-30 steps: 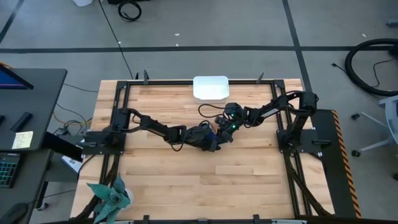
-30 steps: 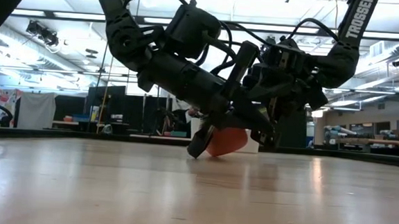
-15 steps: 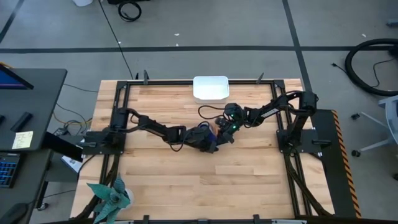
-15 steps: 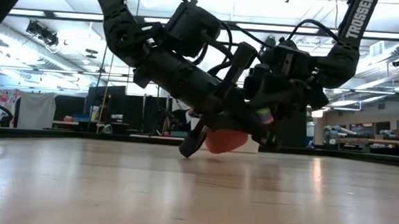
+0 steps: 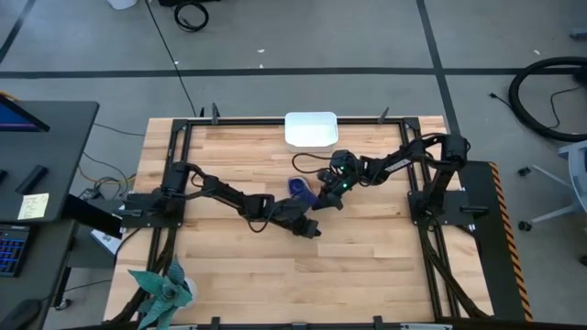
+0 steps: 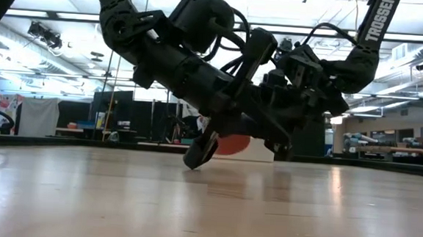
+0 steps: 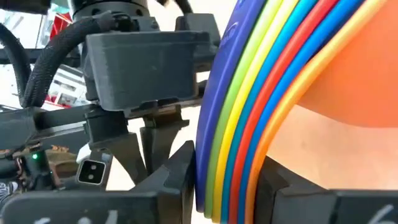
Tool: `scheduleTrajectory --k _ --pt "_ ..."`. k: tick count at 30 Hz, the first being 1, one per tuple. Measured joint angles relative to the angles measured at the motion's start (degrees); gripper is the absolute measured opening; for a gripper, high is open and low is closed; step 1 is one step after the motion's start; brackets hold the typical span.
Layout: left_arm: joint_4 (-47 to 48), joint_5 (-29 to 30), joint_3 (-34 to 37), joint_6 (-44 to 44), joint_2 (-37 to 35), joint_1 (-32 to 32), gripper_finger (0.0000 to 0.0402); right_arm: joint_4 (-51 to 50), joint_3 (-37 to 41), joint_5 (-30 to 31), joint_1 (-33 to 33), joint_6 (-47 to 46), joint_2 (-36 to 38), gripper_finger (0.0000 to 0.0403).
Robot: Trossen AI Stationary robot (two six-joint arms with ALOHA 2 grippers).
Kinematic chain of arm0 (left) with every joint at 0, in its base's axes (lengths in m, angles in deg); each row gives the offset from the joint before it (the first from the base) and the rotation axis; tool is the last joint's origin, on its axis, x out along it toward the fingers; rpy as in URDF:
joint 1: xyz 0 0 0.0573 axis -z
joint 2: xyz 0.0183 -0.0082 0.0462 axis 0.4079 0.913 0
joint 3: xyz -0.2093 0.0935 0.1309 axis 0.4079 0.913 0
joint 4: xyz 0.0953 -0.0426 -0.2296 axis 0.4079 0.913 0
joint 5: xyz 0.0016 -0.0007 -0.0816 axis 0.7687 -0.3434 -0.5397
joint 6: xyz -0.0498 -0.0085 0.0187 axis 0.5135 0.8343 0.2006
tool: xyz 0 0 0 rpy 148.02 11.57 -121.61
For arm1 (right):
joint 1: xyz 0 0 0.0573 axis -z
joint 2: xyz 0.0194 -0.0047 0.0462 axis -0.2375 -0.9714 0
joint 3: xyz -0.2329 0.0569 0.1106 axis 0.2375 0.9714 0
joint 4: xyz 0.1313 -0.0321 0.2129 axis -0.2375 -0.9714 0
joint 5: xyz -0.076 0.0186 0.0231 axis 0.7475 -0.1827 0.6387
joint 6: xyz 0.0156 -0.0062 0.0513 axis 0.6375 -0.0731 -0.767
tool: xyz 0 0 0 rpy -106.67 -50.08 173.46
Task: Nest measuring cups in basket
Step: Put the nested measuring cups into the white bin
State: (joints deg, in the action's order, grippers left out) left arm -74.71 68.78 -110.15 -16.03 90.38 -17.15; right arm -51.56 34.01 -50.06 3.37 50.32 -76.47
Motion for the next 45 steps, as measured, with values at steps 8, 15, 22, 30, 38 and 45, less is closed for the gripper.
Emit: scheduleTrajectory --k 8,15,22,30,38,45 --pt "8.7 0.5 0.3 -3.1 -3.2 0.2 0.0002 -0.5 0.1 -2.3 1.1 0.1 0.0 0.0101" --pt "29.6 2.4 0.2 -4.8 -11.0 0.3 0.0002 0.8 -0.6 -7.1 3.9 -1.4 0.0 0.0101" --pt "34.4 5.6 0.1 -8.8 -18.5 0.7 0.0002 0.8 -3.6 -7.9 4.5 -1.9 0.0 0.0101" --pt "44.7 14.3 0.2 -8.7 -27.4 1.3 0.0002 0.7 -8.9 -8.7 4.9 -5.4 0.0 0.0101" --pt "53.0 24.4 0.1 -8.7 -38.4 3.7 0.0002 -4.5 -15.5 -10.4 8.1 -6.3 0.0 0.0101" --pt "59.7 31.2 0.1 -8.7 -45.1 7.1 0.0005 -12.1 -21.3 -13.1 14.8 -11.1 0.2 0.0101"
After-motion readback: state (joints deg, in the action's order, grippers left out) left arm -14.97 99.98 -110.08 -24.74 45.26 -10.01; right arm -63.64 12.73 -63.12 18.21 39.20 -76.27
